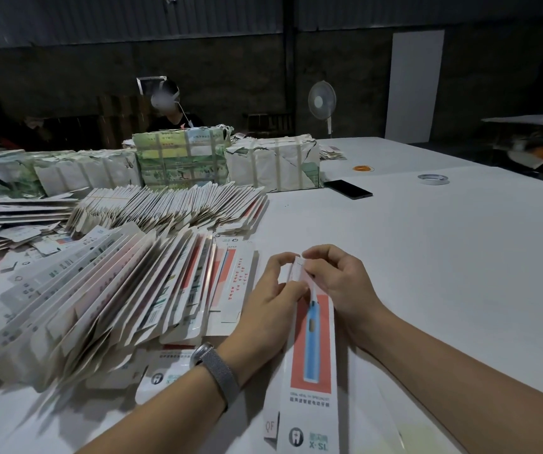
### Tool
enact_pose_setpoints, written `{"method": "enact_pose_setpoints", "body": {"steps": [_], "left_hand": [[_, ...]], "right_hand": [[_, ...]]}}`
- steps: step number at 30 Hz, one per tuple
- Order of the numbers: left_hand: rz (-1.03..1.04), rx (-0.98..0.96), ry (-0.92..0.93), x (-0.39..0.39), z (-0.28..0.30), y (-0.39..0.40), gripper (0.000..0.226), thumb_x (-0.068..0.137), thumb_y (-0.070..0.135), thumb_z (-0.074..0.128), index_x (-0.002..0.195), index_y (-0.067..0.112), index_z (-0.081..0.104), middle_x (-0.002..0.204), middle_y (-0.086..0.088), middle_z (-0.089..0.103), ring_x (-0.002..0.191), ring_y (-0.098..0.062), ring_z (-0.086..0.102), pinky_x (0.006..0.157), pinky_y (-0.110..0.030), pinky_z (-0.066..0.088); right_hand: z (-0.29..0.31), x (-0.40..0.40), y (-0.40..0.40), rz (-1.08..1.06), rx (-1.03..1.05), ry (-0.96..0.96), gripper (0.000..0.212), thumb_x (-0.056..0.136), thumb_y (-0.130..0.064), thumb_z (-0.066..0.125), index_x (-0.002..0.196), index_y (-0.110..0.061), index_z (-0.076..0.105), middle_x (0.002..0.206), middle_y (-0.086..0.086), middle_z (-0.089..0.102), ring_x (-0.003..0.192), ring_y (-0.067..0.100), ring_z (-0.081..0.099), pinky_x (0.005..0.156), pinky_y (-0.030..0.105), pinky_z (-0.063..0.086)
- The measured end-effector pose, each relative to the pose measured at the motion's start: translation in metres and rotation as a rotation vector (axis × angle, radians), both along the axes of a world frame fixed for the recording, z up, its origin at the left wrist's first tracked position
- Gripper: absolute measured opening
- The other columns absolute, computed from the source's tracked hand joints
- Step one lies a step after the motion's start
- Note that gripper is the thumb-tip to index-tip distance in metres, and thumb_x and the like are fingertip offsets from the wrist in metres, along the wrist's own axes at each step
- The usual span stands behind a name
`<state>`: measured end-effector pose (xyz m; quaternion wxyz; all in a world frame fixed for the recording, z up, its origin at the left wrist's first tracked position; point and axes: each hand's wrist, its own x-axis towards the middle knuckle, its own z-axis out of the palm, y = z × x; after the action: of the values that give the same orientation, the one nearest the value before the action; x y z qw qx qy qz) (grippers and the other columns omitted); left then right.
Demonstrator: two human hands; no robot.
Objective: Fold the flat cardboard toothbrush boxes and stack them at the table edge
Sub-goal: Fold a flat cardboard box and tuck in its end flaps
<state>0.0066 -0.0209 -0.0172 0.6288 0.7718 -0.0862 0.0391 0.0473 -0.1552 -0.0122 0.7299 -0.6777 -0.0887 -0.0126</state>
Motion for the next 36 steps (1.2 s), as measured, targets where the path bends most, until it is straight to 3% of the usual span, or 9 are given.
{"method": "enact_pose_setpoints", "body": {"steps": [2,7,9,15,20,27,32,36], "left_hand": [[0.004,0.014,-0.013,0.000,-0.001,-0.001,0.022,0.098,0.038,0.050,0.105,0.056,0.041,0.076,0.011,0.073,0.071,-0.015,0.075,0.062,-0.018,0.056],[-0.016,0.053,-0.027,0.001,-0.003,-0.001,0.020,0.102,0.038,0.049,0.113,0.051,0.040,0.079,0.010,0.074,0.075,-0.015,0.076,0.064,-0.018,0.057],[-0.025,0.057,-0.019,0.001,-0.002,-0.001,0.023,0.094,0.043,0.049,0.114,0.051,0.040,0.080,0.005,0.075,0.075,-0.017,0.076,0.066,-0.020,0.058],[-0.069,0.077,0.001,-0.001,-0.001,0.001,0.025,0.106,0.029,0.045,0.125,0.045,0.039,0.085,0.003,0.076,0.077,-0.018,0.076,0.068,-0.022,0.059],[-0.105,0.085,-0.008,-0.002,0.000,0.001,0.045,0.092,0.047,0.046,0.135,0.052,0.033,0.085,0.008,0.075,0.079,-0.018,0.076,0.072,-0.025,0.059],[-0.119,0.094,-0.032,0.001,-0.003,0.002,0.051,0.087,0.045,0.045,0.136,0.054,0.034,0.089,0.002,0.076,0.081,-0.018,0.076,0.081,-0.033,0.061],[-0.129,0.088,-0.026,0.001,-0.003,0.002,0.054,0.087,0.047,0.045,0.139,0.056,0.033,0.091,0.011,0.074,0.082,-0.016,0.076,0.072,-0.024,0.058],[-0.128,0.092,-0.026,0.001,-0.002,0.002,0.055,0.087,0.046,0.044,0.140,0.057,0.033,0.091,0.009,0.075,0.082,-0.016,0.076,0.074,-0.025,0.059]], "right_hand": [[0.002,-0.001,0.000,0.006,-0.031,-0.003,0.015,0.098,-0.020,0.059,0.085,-0.018,0.066,0.087,0.015,0.068,0.070,0.025,0.068,0.072,0.041,0.061],[0.003,-0.002,-0.002,-0.001,-0.093,-0.014,0.019,0.097,-0.029,0.062,0.087,-0.014,0.065,0.079,0.007,0.069,0.064,0.022,0.070,0.063,0.029,0.060],[0.004,-0.001,-0.003,0.007,-0.069,-0.004,0.018,0.096,-0.025,0.063,0.082,-0.015,0.065,0.074,0.006,0.066,0.062,0.020,0.067,0.063,0.029,0.060],[0.009,-0.002,-0.004,0.045,0.010,0.035,0.031,0.092,-0.014,0.065,0.062,-0.023,0.069,0.064,0.002,0.062,0.056,0.015,0.059,0.059,0.030,0.052],[0.009,-0.003,-0.003,0.016,0.011,0.030,0.033,0.096,-0.021,0.061,0.064,-0.027,0.067,0.065,-0.001,0.061,0.059,0.014,0.059,0.060,0.028,0.053],[0.009,-0.003,-0.002,0.010,0.020,0.025,0.036,0.098,-0.018,0.058,0.066,-0.030,0.068,0.068,-0.004,0.063,0.062,0.013,0.059,0.062,0.028,0.052],[0.011,-0.004,-0.002,0.004,0.022,0.016,0.038,0.099,-0.016,0.055,0.066,-0.030,0.069,0.070,-0.003,0.063,0.068,0.015,0.058,0.065,0.028,0.054],[0.013,-0.004,-0.001,-0.012,0.024,0.025,0.036,0.100,-0.016,0.055,0.068,-0.027,0.067,0.071,-0.002,0.064,0.069,0.017,0.059,0.064,0.028,0.054]]}}
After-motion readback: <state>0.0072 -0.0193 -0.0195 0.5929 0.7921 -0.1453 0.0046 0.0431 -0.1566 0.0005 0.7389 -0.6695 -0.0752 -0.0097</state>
